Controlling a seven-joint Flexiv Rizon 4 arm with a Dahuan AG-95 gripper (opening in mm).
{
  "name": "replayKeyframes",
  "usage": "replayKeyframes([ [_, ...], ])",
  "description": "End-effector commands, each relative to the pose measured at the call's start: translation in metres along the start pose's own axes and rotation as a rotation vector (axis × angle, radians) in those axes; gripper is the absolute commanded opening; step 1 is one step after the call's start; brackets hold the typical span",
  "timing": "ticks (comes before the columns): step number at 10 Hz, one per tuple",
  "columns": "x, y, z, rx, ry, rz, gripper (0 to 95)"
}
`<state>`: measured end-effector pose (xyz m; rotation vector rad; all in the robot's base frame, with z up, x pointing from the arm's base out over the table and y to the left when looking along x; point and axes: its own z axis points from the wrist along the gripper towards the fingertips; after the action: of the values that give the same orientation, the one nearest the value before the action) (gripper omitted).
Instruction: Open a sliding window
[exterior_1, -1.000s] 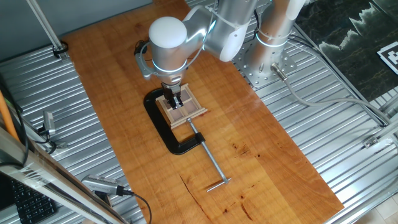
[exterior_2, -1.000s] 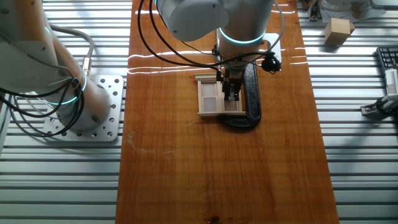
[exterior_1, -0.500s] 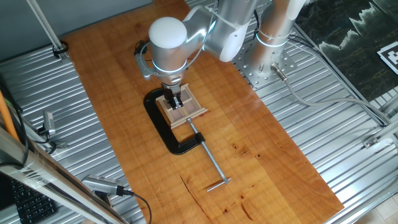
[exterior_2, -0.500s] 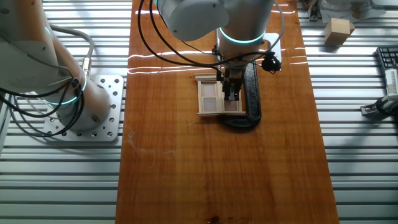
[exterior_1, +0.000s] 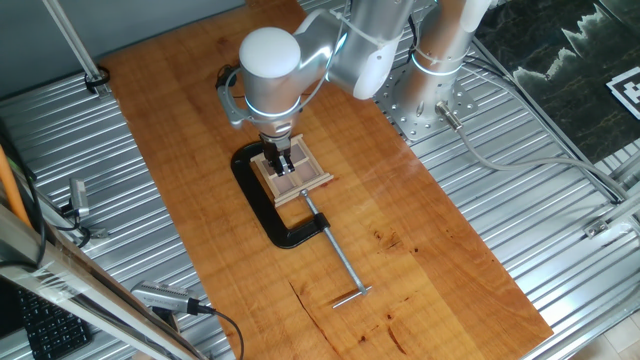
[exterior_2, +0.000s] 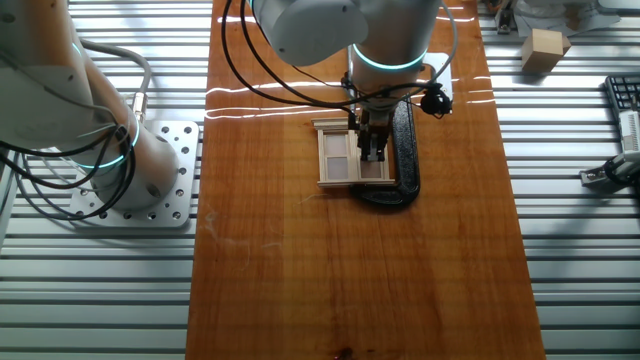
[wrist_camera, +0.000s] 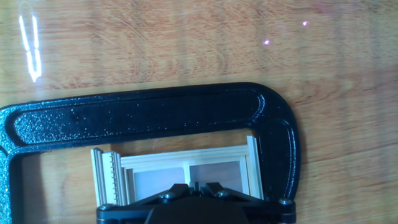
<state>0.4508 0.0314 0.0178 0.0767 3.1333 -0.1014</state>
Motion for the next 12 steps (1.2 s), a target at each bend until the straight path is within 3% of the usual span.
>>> replayKeyframes([
  [1,0.0,0.0006,0.0004,0.0,-0.003,0.002,0.0],
  [12,-0.0002,0.0021,0.0008,-0.005,-0.019,0.007,0.0],
])
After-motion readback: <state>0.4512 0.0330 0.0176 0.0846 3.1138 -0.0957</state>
